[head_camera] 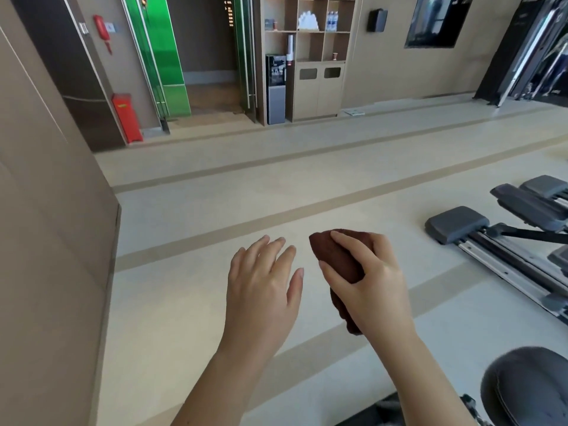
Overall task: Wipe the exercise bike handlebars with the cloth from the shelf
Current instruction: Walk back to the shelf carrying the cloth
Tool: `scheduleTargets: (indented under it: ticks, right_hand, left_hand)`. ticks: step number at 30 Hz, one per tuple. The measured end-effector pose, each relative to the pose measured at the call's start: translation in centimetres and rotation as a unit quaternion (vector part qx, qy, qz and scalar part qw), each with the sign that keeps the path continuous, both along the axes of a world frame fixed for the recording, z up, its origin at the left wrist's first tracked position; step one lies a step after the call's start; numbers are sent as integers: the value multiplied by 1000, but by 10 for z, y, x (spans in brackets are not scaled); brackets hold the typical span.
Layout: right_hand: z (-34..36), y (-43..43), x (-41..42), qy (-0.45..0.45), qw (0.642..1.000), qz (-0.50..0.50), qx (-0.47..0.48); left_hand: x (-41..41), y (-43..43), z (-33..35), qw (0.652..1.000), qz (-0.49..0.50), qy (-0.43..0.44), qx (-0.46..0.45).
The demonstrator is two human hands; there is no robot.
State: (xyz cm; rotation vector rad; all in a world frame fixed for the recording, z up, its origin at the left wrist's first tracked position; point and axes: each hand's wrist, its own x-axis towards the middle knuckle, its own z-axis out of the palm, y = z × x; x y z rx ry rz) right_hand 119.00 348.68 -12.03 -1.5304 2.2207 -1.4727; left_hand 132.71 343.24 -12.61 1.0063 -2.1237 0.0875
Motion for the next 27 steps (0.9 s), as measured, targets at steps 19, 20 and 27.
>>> scheduleTargets:
  ticks: [19, 20, 27]
  right_hand:
    - [-6, -432, -112, 13, 999, 3, 39]
    - [-8, -451, -120, 8, 999, 0, 39]
    - [-25, -588, -200, -9, 1000, -10, 25]
  left_hand:
    - [-111, -433, -8, 999, 8, 12, 31]
    - [-120, -451, -9, 999, 4, 9, 32]
    - [-202, -581, -23, 1000, -18, -12, 22]
